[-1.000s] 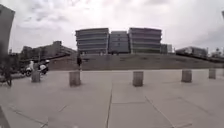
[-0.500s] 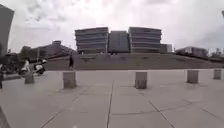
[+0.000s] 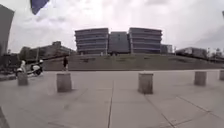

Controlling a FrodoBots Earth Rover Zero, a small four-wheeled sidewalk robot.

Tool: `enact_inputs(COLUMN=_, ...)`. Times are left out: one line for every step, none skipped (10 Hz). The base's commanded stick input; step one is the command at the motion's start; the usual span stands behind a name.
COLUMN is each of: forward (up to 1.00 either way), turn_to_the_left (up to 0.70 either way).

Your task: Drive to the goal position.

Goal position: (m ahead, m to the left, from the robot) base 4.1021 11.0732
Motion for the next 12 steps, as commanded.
enact_inputs(forward=0.70, turn_to_the_left=0.00)
enact_inputs(forward=0.70, turn_to_the_left=0.00)
enact_inputs(forward=0.70, turn_to_the_left=0.00)
enact_inputs(forward=0.70, turn_to_the_left=0.00)
enact_inputs(forward=0.70, turn_to_the_left=0.00)
enact_inputs(forward=0.70, turn_to_the_left=0.01)
enact_inputs(forward=0.70, turn_to_the_left=0.06)
enact_inputs(forward=0.70, turn_to_the_left=0.07)
enact_inputs(forward=0.70, turn_to_the_left=0.02)
enact_inputs(forward=0.70, turn_to_the_left=0.00)
enact_inputs(forward=0.70, turn_to_the_left=0.00)
enact_inputs(forward=0.70, turn_to_the_left=0.00)
